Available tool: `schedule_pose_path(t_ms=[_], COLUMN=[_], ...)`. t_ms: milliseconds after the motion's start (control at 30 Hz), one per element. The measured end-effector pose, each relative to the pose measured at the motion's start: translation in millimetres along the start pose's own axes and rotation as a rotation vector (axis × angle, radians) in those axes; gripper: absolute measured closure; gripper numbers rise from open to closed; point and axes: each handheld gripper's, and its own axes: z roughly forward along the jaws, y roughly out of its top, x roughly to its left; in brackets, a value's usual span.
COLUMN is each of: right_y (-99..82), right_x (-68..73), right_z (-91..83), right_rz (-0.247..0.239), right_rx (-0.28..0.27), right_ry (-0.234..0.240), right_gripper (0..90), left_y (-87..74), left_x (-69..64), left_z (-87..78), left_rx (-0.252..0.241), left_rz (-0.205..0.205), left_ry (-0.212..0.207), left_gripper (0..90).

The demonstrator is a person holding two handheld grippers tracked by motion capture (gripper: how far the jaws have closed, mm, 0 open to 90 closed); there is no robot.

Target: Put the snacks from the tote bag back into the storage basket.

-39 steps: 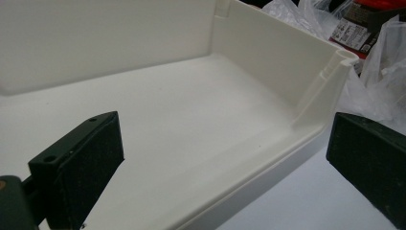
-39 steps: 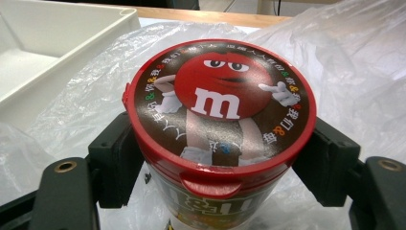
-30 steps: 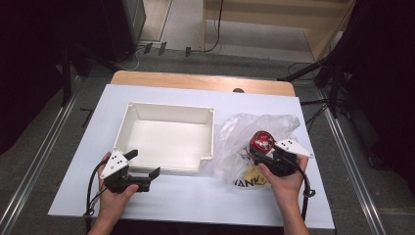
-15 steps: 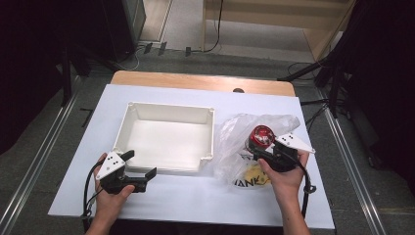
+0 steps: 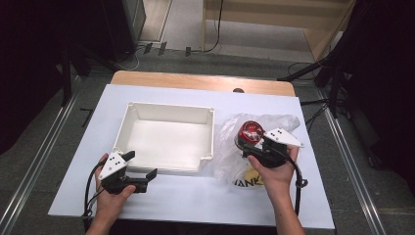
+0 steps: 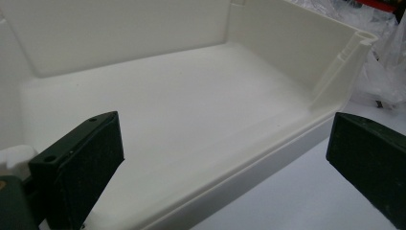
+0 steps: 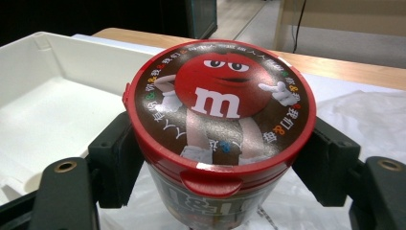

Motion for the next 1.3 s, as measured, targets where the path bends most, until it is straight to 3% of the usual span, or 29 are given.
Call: schedule_pose_path(t_ms=[900,1300], right_y=[20.8,22.0], right_x=[48.9,61.7], right_z=[27.8,36.8], right_rz=[-0.042,-0.042], right_rx=[0.006,0.015], right_ry=[0.087,0.115], right_gripper=[26.0,26.0], left_y=[2.7,3.0], left_x=[-0.9,-2.7], left_z=[-6.7,-6.5], left_rx=[-0.04,-0.037], left_rz=[0.017,0.022], left_ry=[-0.026,-0.031], left_gripper=[0.0,0.0])
